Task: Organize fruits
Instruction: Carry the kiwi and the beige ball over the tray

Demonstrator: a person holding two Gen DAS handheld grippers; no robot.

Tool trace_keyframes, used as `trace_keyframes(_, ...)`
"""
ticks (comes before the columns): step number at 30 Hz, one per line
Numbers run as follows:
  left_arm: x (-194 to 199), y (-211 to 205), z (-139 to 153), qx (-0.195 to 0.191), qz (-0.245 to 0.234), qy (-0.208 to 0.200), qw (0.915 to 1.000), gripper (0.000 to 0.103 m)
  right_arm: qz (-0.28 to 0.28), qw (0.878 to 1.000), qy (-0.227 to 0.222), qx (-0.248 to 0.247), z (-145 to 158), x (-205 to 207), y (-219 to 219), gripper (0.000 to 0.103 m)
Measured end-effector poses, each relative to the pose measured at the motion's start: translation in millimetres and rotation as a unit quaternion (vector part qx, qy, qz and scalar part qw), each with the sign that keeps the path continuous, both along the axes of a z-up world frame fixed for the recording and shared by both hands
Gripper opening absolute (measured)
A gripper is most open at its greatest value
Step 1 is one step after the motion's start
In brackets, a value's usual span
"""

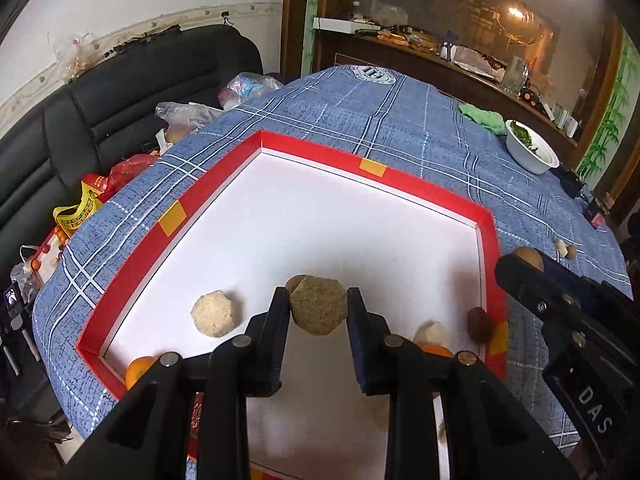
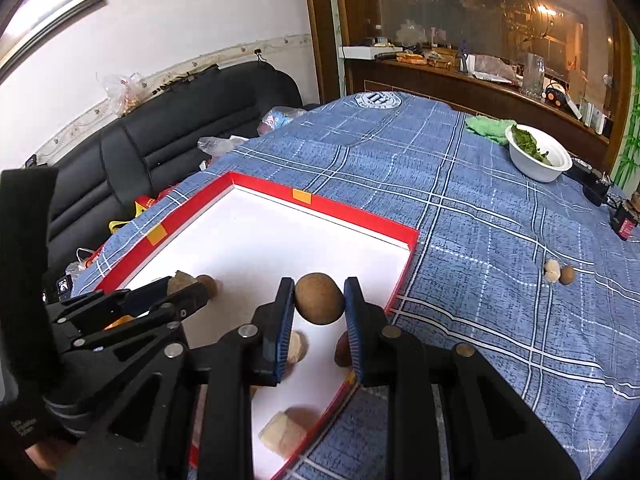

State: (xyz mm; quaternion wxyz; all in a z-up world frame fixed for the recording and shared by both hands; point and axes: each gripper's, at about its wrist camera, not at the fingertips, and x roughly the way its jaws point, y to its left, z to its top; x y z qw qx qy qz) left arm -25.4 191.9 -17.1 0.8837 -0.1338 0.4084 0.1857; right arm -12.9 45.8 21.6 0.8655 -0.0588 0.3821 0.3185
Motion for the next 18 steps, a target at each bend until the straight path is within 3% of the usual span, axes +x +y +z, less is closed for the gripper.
trace_keyframes(18, 13.2, 6.1, -3.4, 0.015, 0.012, 0.009, 0.9998, 0.027, -0.005, 1.000, 0.026, -0.003, -21.8, 32.7, 24.4, 0.027)
